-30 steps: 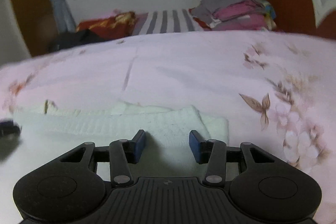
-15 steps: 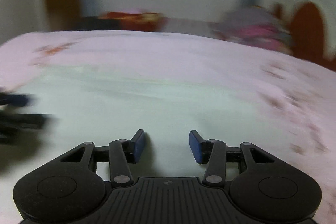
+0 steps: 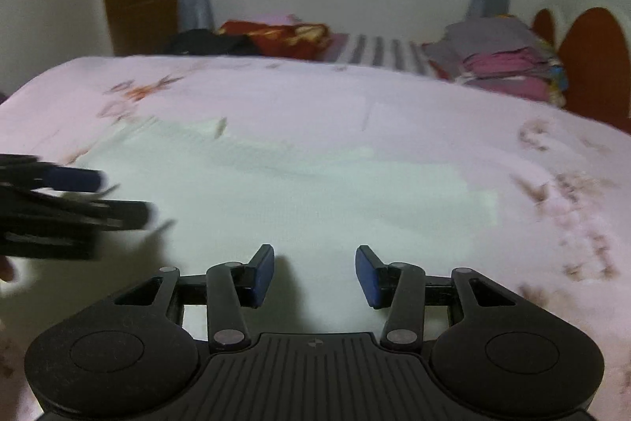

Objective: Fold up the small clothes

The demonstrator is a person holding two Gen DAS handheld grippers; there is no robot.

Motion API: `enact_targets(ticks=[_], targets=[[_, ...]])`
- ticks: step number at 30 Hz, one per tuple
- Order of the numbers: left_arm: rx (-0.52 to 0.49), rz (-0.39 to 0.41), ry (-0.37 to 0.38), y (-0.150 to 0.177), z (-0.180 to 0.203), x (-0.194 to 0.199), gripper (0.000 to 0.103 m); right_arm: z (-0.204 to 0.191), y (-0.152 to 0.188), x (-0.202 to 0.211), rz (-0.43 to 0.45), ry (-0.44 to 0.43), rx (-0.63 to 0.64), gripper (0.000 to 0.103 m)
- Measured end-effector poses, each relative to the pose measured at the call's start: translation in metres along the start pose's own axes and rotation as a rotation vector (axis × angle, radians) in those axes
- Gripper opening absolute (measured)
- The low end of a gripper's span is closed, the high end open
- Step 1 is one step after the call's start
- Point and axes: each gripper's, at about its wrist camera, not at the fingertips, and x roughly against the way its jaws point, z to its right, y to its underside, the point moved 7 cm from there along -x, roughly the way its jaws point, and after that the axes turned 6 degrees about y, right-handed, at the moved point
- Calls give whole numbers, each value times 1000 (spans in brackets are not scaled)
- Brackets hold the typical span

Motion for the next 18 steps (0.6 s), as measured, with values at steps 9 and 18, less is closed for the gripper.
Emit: enact_targets(ticks=[9, 18], targets=[[-15, 10, -76, 10, -17, 10, 78, 20, 10, -1, -8, 83, -33, 46], [-31, 41, -27, 10, 13, 35, 73, 33, 6, 27, 21, 64, -94, 46]])
